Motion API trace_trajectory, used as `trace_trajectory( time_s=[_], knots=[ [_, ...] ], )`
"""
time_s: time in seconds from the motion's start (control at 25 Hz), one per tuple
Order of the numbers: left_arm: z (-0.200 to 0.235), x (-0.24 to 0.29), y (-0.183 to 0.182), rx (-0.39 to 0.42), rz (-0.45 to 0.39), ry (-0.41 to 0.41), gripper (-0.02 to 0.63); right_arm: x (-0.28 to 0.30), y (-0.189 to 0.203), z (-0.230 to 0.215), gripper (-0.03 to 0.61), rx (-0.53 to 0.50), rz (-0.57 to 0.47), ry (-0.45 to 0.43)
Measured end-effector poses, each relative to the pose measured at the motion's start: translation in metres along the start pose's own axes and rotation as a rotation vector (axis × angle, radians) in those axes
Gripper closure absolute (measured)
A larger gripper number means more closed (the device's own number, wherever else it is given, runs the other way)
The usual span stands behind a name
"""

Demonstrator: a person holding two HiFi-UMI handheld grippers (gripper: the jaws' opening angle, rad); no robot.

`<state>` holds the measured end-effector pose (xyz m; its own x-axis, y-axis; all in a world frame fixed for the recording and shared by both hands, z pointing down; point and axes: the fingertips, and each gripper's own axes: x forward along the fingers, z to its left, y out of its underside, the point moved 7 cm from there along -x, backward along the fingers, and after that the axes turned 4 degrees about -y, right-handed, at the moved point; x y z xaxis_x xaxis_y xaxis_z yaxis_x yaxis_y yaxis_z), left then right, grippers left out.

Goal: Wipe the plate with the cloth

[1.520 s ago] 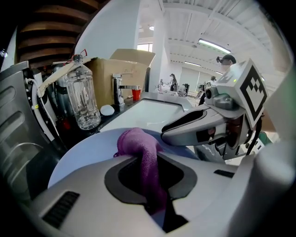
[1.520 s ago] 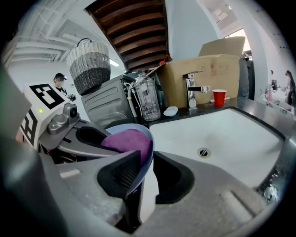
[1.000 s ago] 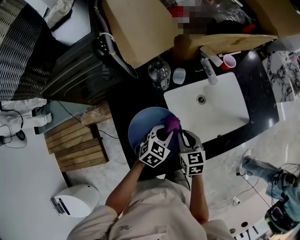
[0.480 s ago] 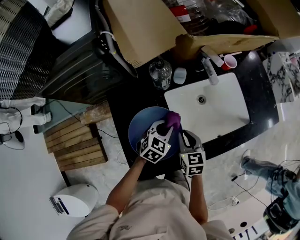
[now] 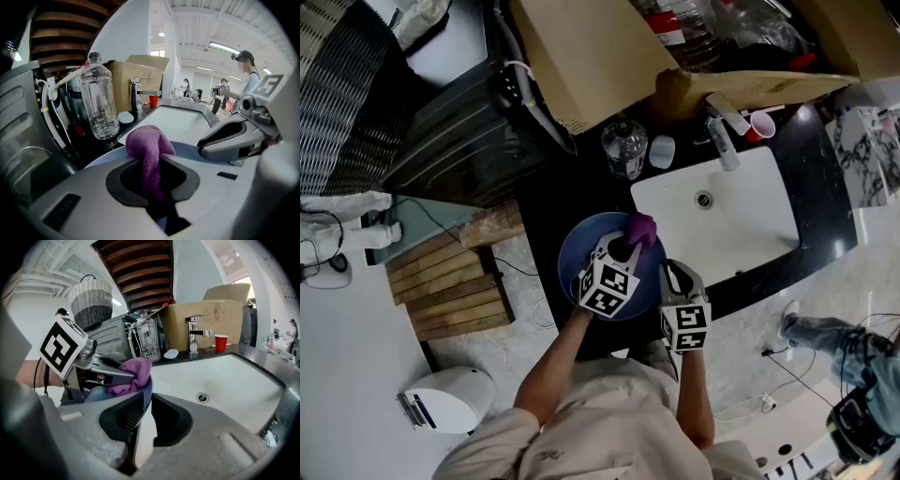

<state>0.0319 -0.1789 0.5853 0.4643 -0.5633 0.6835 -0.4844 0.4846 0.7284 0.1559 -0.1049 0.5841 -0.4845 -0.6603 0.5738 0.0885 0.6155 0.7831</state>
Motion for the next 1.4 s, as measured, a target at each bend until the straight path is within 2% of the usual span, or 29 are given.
trace_trajectory(
  time_s=[0.24, 0.52, 0.8, 1.4],
  knots=[
    [0.014, -0.003, 0.000, -0.035, 0.019, -0.036, 0.554, 0.000, -0.001, 0.002, 0.523, 0.008, -0.001, 0.024],
    [0.027, -0.006, 0.002, -0.017, 0.068, -0.078, 0.552, 0.000, -0.001, 0.004, 0.525, 0.004, 0.004, 0.045],
    [0.045, -0.019, 0.010, -0.060, 0.113, -0.136, 0.552, 0.000, -0.002, 0.006, 0.525, -0.002, 0.020, 0.088],
    [0.062, -0.047, 0.030, -0.079, 0.163, -0.199, 0.552, -0.001, -0.004, 0.011, 0.525, 0.008, 0.034, 0.153]
  ],
)
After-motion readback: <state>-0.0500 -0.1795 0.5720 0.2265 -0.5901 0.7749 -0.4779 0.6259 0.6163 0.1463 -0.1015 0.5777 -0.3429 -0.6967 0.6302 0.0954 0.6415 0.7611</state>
